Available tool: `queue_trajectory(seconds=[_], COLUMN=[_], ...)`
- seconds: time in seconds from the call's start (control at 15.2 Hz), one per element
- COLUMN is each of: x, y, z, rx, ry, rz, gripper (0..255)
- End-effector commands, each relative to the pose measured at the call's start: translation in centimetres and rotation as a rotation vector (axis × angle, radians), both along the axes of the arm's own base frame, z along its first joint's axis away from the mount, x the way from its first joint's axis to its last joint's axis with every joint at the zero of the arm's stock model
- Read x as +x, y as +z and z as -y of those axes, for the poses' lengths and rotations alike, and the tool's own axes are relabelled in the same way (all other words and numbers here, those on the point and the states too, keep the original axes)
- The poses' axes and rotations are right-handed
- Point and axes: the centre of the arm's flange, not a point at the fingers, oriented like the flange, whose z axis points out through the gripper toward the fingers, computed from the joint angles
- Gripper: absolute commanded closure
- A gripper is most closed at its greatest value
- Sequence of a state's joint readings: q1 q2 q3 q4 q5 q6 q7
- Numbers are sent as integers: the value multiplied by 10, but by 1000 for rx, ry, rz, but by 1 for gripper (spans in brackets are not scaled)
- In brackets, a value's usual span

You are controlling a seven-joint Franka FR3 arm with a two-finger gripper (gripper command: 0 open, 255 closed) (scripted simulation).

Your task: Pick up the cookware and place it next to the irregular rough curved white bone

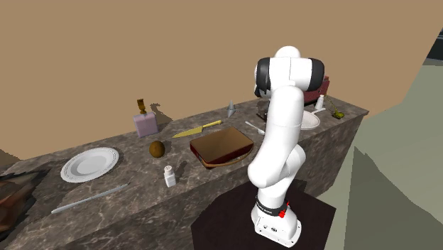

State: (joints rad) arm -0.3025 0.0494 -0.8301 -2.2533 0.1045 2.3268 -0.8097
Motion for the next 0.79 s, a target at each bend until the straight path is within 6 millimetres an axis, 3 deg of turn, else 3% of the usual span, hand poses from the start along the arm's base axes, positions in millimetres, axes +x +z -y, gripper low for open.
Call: queue_trajectory(seconds=[0.0, 0.26, 0.53, 0.73], x=[0, 0, -3, -3], y=[0, 0, 50, 50], z=[0, 0, -1, -1], rx=[0, 0, 0, 0], ry=[0, 0, 0, 0], rz=[0, 0, 0, 0], gripper=[0, 0, 0, 0])
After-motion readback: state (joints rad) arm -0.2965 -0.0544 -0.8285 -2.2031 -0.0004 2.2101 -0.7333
